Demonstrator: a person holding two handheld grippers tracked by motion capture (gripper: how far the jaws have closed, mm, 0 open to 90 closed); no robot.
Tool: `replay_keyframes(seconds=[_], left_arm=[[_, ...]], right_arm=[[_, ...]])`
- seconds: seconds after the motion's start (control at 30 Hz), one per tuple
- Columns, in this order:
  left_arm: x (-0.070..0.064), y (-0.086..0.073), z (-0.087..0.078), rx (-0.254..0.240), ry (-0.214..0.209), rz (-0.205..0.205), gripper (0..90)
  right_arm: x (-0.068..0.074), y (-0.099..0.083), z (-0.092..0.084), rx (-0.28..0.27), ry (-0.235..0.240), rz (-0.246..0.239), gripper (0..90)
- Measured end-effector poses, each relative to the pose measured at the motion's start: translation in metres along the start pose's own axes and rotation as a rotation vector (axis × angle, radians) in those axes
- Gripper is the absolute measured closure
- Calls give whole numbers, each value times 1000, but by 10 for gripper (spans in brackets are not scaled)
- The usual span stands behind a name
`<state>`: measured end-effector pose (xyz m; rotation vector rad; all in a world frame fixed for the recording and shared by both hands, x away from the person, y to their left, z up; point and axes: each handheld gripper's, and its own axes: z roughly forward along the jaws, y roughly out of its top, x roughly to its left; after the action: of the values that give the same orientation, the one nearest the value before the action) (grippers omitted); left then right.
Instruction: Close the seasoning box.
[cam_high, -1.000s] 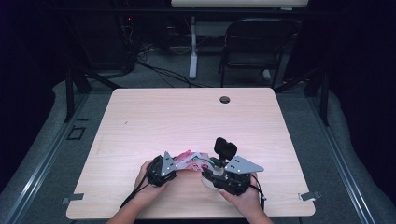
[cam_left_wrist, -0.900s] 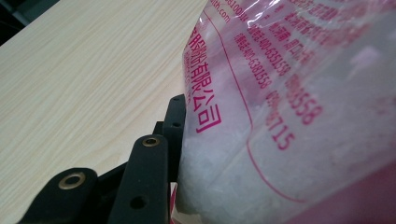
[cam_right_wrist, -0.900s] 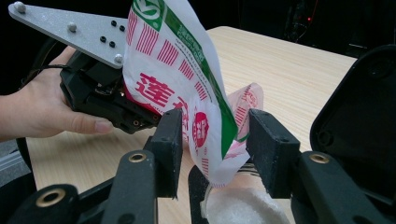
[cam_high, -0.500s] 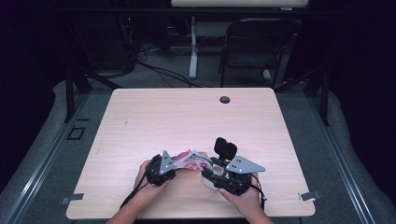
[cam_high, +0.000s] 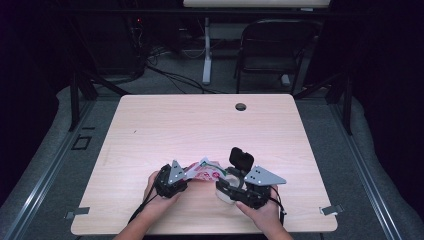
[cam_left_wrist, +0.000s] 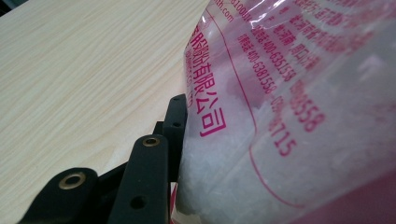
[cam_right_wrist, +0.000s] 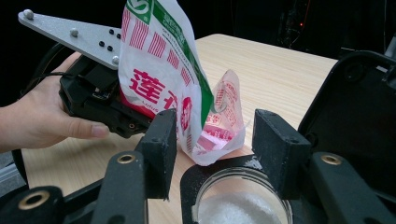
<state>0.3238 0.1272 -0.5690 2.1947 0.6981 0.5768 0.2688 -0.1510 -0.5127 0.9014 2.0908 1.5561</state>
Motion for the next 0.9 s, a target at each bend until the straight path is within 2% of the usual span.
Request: replay_keyframes(seconds=[0.13,0.2,0.7,0.9], left_arm=[[2,-1,0,0,-5,-12,677],[3,-1,1,-4,-13,-32,677],[20,-10,2,-25,-80,-205,677],[27,-13,3,-37,-104,-289,678]], right_arm=[[-1,0,-1,-2,0,5,500],[-1,0,-1,-5,0,6,500],[-2,-1,0,1,5,14,500],[-2,-1,-1,3,1,12,501]])
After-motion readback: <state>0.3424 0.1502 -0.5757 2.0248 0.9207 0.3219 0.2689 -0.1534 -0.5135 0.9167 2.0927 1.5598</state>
